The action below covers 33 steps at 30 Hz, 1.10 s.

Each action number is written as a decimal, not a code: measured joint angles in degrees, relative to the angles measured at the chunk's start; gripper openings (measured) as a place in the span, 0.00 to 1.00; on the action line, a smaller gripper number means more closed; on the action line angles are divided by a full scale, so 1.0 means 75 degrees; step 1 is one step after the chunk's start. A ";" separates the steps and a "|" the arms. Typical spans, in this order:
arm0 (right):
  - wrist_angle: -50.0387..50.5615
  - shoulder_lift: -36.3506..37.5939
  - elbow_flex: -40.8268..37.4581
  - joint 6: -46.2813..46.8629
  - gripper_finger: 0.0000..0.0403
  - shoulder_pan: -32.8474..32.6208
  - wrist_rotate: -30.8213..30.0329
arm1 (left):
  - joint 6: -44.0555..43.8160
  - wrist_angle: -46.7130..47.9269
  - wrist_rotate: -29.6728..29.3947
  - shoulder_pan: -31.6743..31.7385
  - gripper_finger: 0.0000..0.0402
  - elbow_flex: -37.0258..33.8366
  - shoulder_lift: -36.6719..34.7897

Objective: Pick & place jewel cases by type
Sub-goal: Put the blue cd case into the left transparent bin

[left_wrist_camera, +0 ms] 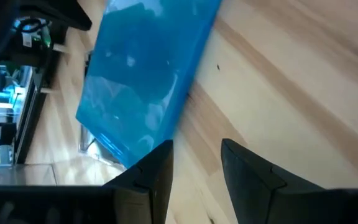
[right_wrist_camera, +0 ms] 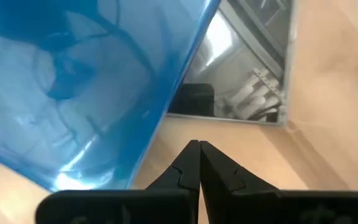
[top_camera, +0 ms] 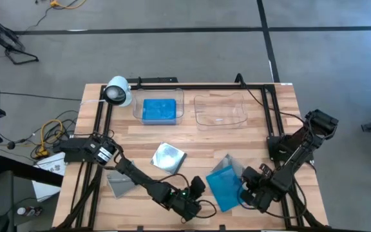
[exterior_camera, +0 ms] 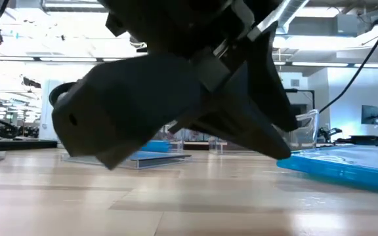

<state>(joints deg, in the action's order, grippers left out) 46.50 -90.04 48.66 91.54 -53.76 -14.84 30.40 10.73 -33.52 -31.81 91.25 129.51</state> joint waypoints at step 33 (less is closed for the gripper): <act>-0.3519 -0.0730 -0.0298 -0.2801 0.00 0.1781 0.1043 | -0.1736 0.2582 0.0654 -0.0239 0.32 0.0430 -0.0015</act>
<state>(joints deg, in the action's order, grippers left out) 20.10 -95.52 46.42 70.53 -40.40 -7.02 17.37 30.10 -28.61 -33.60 94.48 129.40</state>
